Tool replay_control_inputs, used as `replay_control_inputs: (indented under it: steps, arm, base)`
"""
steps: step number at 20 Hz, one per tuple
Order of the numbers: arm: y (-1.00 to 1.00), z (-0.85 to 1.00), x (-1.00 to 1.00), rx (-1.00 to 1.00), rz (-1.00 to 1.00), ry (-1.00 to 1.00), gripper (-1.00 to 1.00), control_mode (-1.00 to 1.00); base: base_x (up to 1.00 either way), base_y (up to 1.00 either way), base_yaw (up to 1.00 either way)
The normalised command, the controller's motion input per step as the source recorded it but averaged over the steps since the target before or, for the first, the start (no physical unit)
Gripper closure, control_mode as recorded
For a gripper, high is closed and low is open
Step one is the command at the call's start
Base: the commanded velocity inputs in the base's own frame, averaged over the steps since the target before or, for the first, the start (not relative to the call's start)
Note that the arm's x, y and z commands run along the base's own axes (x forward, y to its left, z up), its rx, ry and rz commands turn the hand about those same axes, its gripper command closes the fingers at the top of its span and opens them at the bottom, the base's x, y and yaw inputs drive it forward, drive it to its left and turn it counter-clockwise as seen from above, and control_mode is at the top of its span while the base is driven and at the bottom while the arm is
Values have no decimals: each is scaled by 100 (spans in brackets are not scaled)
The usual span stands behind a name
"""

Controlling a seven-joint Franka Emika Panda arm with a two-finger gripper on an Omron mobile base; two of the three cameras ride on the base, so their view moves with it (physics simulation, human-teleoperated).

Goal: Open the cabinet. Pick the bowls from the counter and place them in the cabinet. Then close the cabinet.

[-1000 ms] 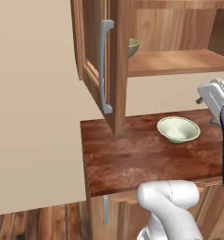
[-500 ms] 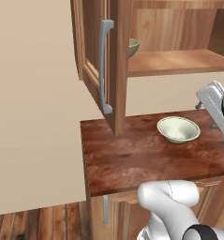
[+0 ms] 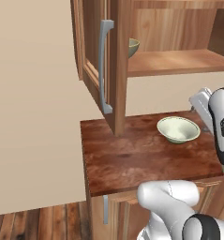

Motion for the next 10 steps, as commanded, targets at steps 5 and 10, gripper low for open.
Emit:
replay_control_inputs:
  steps: [5,10]
  arm:
    - [-27,-43,46,0,-3,5,-100,-100]
    - [-29,-45,34,0,-1,2,-100,-100]
  base:
    - [0,0,0]
    - [0,0,0]
